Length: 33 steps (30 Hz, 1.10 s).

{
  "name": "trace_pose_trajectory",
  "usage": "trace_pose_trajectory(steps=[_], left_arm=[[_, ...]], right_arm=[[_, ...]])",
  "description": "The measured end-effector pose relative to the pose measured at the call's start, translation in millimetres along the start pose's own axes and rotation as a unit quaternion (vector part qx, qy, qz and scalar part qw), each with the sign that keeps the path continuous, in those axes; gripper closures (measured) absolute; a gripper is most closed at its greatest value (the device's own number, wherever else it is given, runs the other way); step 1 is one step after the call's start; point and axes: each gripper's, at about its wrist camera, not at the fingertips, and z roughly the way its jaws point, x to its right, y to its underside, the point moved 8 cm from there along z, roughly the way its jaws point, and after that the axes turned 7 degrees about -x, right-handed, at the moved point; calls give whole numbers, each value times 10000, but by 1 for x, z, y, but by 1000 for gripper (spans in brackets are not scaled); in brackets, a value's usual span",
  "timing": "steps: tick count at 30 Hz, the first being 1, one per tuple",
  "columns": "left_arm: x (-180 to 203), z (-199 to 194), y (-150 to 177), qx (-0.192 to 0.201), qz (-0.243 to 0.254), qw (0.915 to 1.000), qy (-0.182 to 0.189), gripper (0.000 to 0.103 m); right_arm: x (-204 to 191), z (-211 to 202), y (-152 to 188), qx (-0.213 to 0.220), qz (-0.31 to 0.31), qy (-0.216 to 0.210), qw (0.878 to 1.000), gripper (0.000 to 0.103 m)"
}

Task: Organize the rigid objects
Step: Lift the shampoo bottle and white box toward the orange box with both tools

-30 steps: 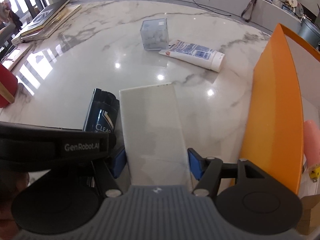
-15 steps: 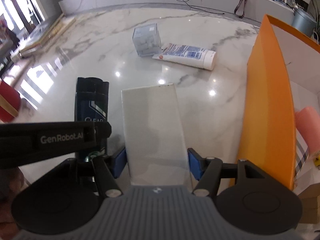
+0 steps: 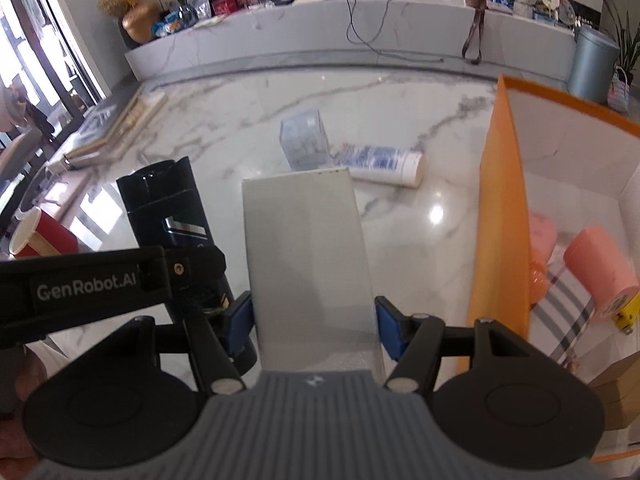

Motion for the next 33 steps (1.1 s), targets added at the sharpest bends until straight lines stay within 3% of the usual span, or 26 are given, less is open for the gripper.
trace_pose_trajectory(steps=[9, 19, 33], left_arm=[[40, -46, -20, 487, 277, 9980, 299, 66], [104, -68, -34, 748, 832, 9916, 645, 66], [198, -35, -26, 418, 1746, 9785, 1014, 66]], right_arm=[[4, -62, -20, 653, -122, 113, 9977, 39], [55, -114, -27, 1059, 55, 583, 9927, 39], [159, -129, -20, 1001, 461, 1291, 9855, 39]])
